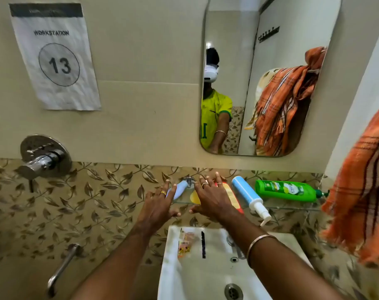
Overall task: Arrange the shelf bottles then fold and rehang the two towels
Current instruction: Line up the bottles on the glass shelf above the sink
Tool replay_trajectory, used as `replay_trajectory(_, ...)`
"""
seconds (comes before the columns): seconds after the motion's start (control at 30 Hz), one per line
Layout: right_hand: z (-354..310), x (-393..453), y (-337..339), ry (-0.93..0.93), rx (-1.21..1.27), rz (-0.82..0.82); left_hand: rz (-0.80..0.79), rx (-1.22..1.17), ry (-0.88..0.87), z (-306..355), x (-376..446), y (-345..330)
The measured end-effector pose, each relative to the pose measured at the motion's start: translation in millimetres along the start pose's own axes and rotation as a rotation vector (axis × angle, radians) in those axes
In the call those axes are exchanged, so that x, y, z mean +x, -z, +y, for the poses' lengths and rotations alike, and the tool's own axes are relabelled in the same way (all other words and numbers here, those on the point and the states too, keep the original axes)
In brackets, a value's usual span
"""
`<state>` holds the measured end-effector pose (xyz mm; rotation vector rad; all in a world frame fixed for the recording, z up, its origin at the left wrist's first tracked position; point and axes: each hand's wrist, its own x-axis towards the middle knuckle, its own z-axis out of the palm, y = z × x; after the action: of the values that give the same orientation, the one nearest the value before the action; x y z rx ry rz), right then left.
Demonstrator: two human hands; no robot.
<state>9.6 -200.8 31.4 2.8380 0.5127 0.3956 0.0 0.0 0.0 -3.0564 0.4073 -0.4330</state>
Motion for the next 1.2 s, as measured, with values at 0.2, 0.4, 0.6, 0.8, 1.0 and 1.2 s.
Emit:
replay_trajectory(0.2, -14.0, -3.0, -5.5, -0.013, -0.028, -0.003, 0.067, 0.041, -0.056, -14.8, -4.2, -17.9)
replay_trajectory(0.4, -15.5, 3.7, -10.5, 0.048, -0.012, 0.049, 0.202, 0.085, -0.163, -29.4, -2.9, -24.0)
replay_trajectory(0.6, -12.8, 7.6, -10.5, 0.112, -0.022, 0.088, 0.351, -0.009, -0.250, -45.6, -10.1, -23.8)
replay_trajectory(0.8, -14.5, 10.3, 7.1, 0.155, 0.063, 0.152, 0.434, -0.240, -0.203, -59.8, -7.3, -2.9)
replay_trajectory(1.0, -16.2, 19.7, 22.2, 0.074, 0.187, 0.195, 0.415, -0.310, -0.186, -66.3, 11.5, 18.7)
replay_trajectory(1.2, -13.9, 31.1, 26.7, -0.102, 0.444, 0.188, 0.337, -0.485, -0.135, -59.3, 30.9, 33.1)
